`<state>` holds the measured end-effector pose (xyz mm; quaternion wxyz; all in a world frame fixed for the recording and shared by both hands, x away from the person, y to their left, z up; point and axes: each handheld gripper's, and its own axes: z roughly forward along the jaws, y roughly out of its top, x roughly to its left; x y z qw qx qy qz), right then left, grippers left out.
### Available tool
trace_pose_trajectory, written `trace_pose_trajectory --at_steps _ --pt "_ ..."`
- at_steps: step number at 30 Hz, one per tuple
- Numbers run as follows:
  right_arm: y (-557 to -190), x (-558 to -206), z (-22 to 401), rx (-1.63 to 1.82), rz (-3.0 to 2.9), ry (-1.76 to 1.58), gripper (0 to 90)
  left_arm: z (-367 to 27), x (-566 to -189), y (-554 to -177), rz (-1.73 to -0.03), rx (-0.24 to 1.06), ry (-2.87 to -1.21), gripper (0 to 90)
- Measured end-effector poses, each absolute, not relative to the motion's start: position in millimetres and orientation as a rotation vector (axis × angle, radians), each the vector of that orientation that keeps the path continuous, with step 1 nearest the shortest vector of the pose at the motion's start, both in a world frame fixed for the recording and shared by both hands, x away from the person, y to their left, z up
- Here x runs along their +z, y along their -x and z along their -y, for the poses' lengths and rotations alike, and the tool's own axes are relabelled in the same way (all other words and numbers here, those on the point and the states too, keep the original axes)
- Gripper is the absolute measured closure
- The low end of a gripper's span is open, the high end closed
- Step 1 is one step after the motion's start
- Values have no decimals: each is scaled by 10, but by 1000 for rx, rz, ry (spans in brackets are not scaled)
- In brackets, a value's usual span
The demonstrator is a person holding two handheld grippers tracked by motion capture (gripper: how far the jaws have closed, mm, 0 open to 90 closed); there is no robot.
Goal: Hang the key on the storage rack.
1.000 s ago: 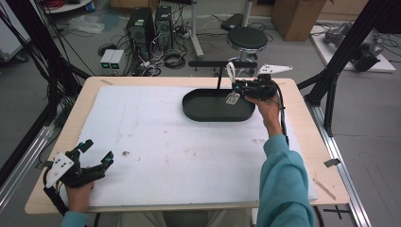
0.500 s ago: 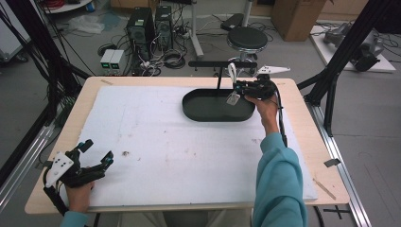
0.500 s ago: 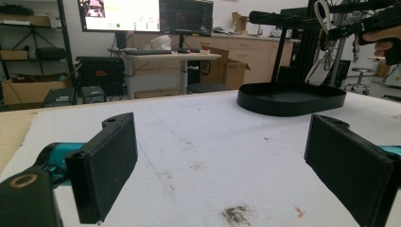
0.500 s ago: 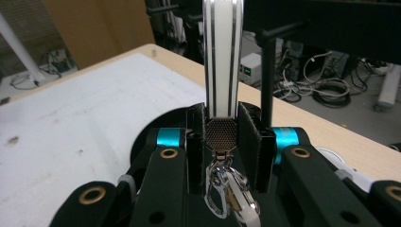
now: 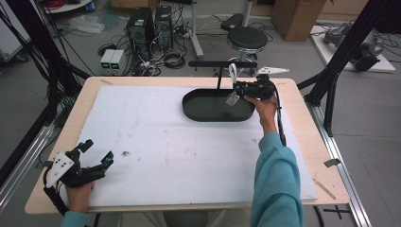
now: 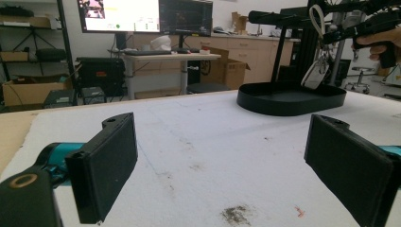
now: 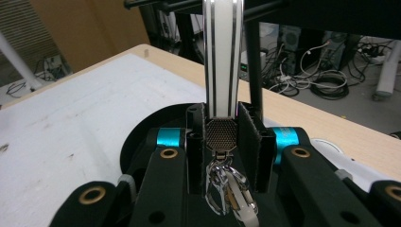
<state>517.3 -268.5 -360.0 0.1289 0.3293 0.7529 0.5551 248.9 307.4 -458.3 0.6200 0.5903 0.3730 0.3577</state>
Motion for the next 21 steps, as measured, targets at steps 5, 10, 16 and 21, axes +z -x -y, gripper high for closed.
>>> trace_pose_trajectory --at_steps 5,10,16,21 --pt "-5198 -3625 2727 1638 -2167 -985 744 -3073 -4583 -2488 -855 824 -1360 108" --pt "-5215 -3646 2740 1670 -2120 -1041 744 -3071 -4583 -2488 -855 825 -1359 108" --pt "-5222 -3666 2725 1667 -2084 -1085 744 -3069 -4583 -2486 -854 827 -1359 108" --pt "-5234 -3697 2702 1657 -2067 -1129 743 -3072 -4582 -2487 -854 827 -1360 108"
